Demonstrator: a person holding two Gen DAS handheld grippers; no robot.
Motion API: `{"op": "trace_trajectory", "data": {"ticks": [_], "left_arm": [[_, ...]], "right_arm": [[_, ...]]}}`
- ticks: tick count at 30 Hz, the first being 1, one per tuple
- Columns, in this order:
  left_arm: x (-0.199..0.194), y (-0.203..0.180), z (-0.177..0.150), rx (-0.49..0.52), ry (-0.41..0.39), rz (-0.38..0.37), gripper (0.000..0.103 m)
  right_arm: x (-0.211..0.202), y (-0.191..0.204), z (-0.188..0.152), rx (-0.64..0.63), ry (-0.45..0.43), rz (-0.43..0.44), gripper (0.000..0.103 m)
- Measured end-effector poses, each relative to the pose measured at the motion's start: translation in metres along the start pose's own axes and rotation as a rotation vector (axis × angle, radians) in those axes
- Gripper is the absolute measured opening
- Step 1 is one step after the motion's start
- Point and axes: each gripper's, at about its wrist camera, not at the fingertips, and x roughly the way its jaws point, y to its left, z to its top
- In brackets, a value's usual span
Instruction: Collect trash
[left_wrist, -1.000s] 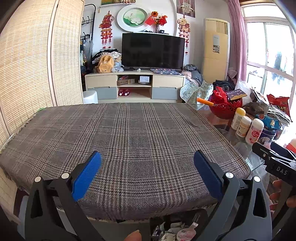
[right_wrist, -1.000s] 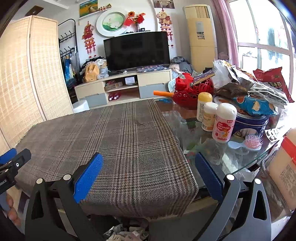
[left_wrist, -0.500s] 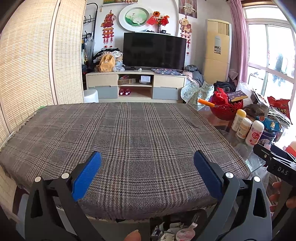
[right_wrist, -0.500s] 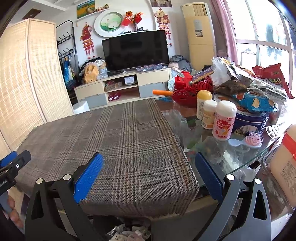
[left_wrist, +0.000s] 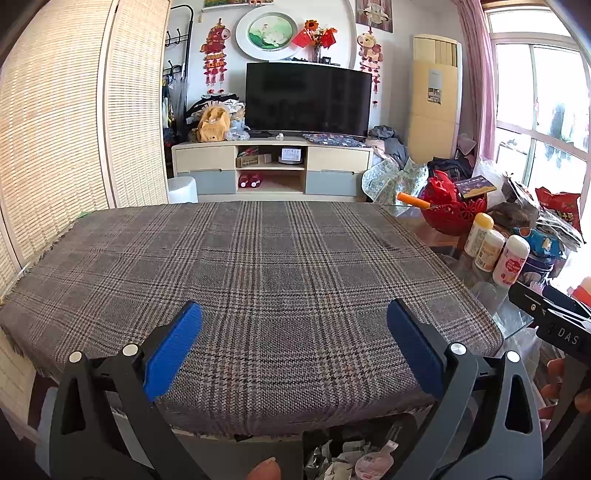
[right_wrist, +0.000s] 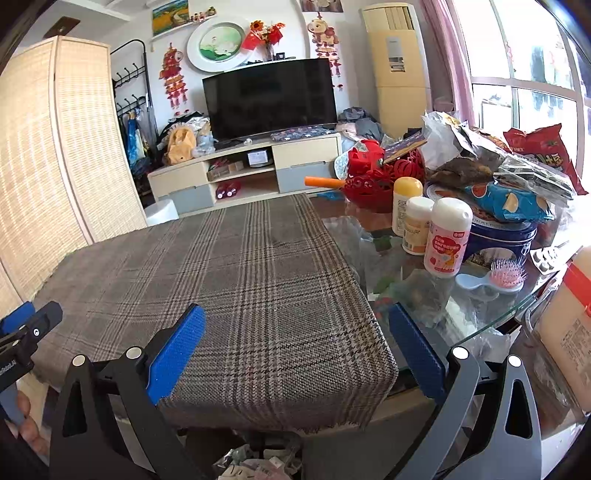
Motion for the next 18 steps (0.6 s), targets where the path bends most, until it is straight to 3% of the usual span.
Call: {"op": "trace_trajectory", "data": {"ticks": [18], "left_arm": [[-0.0058, -0.0081, 0.0, 0.051, -0.016, -0.008, 0.095]], "right_arm": [[-0.0026, -0.0025, 0.0012, 0.002, -0.005, -0.014, 0.1]]}}
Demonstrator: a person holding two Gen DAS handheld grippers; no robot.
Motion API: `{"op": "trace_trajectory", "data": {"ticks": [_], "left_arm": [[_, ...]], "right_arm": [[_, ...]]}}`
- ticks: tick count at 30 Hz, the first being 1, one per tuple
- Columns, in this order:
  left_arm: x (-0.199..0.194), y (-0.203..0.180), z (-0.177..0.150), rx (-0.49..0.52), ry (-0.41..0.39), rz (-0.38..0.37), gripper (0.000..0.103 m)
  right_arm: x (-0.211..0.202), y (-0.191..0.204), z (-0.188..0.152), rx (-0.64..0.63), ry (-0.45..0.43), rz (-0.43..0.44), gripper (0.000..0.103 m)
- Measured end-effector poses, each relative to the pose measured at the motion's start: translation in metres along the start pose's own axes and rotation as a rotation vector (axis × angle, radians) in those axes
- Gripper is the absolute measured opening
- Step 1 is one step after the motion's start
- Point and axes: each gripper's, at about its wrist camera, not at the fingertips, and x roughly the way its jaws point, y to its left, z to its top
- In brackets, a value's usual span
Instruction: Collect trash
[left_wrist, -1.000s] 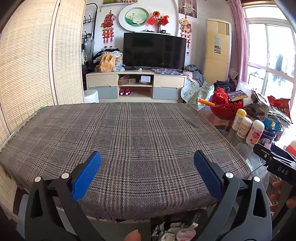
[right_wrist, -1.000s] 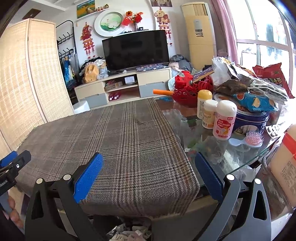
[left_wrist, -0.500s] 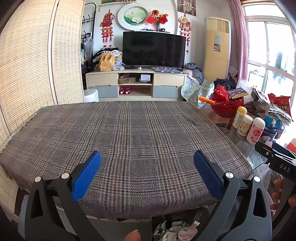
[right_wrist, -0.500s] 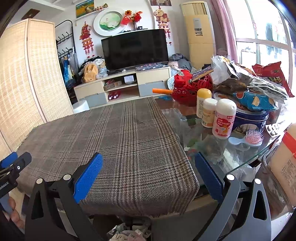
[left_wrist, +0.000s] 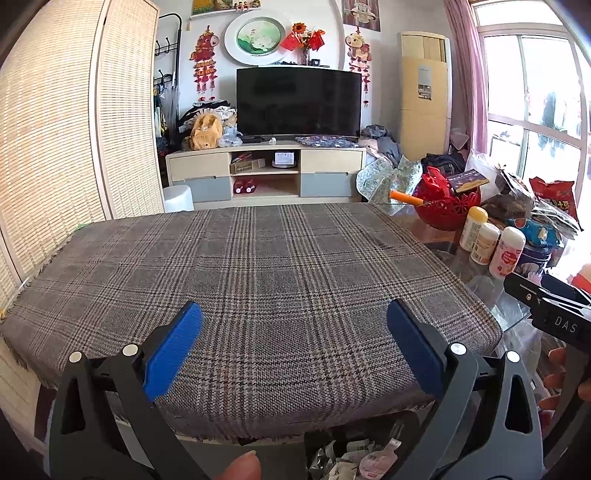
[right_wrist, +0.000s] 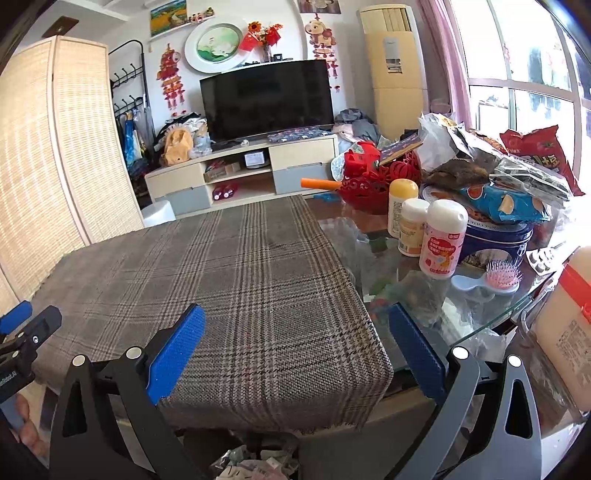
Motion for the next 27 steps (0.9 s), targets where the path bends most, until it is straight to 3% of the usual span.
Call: {"op": "trace_trajectory", "data": {"ticks": [16, 27], "left_arm": [[-0.005, 0.001, 0.005, -0.013, -0.01, 0.026, 0.095], [0.003, 0.009, 0.003, -0.036, 0.029, 0.008, 0.095]], "right_arm": [[0.001, 0.001, 0.0, -0.007, 0.01, -0.021, 0.1], [0.001, 0.003, 0.0, -0.01, 0.013, -0.021, 0.1]]}}
